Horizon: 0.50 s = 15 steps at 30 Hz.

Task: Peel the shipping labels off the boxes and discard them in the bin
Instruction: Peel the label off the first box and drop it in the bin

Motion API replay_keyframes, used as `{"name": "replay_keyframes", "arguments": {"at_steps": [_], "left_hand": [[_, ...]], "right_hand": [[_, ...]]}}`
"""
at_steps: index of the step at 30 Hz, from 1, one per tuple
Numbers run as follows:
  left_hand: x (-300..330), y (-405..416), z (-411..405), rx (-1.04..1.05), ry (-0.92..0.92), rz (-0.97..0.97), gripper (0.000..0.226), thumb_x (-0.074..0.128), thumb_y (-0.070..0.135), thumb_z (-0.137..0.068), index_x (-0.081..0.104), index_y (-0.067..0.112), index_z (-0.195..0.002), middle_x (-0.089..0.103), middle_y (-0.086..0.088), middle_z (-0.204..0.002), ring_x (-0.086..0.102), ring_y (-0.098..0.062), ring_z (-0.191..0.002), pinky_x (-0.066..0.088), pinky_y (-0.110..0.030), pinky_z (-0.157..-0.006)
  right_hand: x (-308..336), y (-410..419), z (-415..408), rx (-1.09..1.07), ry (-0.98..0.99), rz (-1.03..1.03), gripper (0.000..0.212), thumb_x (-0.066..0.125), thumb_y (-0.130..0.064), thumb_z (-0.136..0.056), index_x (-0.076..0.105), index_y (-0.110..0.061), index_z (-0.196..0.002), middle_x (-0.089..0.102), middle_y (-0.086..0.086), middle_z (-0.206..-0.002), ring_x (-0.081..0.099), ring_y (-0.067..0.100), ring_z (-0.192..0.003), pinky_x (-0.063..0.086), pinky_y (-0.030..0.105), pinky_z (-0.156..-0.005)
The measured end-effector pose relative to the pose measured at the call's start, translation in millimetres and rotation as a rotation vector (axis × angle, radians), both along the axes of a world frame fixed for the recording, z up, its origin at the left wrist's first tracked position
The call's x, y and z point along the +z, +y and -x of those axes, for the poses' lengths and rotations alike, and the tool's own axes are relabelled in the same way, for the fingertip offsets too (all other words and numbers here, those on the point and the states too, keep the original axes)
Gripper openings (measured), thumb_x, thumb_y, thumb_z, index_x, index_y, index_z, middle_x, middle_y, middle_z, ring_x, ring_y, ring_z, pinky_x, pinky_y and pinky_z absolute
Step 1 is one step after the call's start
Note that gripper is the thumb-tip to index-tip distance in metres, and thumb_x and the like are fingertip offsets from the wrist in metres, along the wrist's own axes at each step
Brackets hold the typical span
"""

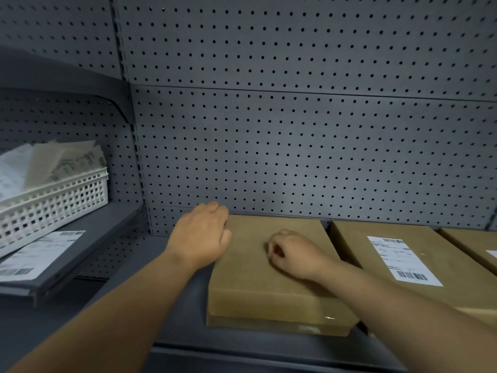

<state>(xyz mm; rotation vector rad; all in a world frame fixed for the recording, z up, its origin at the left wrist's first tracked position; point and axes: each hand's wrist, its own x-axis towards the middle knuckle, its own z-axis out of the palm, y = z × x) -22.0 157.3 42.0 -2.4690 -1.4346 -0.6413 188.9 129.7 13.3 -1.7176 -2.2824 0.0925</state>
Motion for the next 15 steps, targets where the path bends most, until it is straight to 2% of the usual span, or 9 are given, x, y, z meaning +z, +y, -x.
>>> {"name": "replay_keyframes", "arguments": {"at_steps": [4,7,11,13,15], "left_hand": [[-2,6,-3,0.042,-0.059,0.004,0.011,0.038,0.022,-0.086,0.032,0.017,-0.078,0.036,0.001,-0.080,0.037,-0.018,-0.075,0.032,-0.031,-0.064],[-4,10,-6,0.064,-0.071,0.007,0.014,0.035,0.024,-0.092,0.031,0.017,-0.080,0.036,0.000,-0.086,0.036,-0.018,-0.079,0.036,-0.032,-0.066],[-5,11,-6,0.052,-0.054,0.008,0.013,0.033,0.022,-0.095,0.035,0.015,-0.084,0.036,-0.001,-0.089,0.038,-0.018,-0.079,0.042,-0.035,-0.068],[-6,11,-3,0.045,-0.037,-0.009,0.014,0.032,0.022,-0.097,0.040,0.013,-0.089,0.039,-0.002,-0.090,0.039,-0.018,-0.078,0.044,-0.036,-0.068],[-6,11,-1,0.039,-0.021,-0.017,0.016,0.032,0.022,-0.098,0.042,0.012,-0.091,0.042,-0.004,-0.092,0.040,-0.018,-0.075,0.044,-0.035,-0.066]], "right_hand": [[2,17,2,-0.223,-0.022,-0.040,0.026,0.044,-0.023,-0.092,0.061,-0.005,-0.099,0.058,0.016,-0.109,0.054,0.032,-0.103,0.042,0.031,-0.086],[-5,13,35,-0.064,0.021,-0.088,0.022,0.046,-0.021,-0.090,0.064,-0.007,-0.095,0.059,0.015,-0.105,0.055,0.031,-0.099,0.044,0.032,-0.085],[-5,-7,41,0.215,0.019,-0.022,0.012,0.051,-0.020,-0.084,0.061,-0.014,-0.086,0.059,0.007,-0.095,0.054,0.021,-0.090,0.045,0.031,-0.081],[-2,-6,21,0.193,0.000,0.014,0.009,0.053,-0.020,-0.082,0.060,-0.016,-0.085,0.058,0.004,-0.095,0.054,0.019,-0.089,0.044,0.029,-0.081],[1,3,-2,0.071,-0.022,0.016,0.012,0.053,-0.020,-0.083,0.062,-0.014,-0.089,0.058,0.006,-0.099,0.055,0.021,-0.094,0.042,0.028,-0.084]]}}
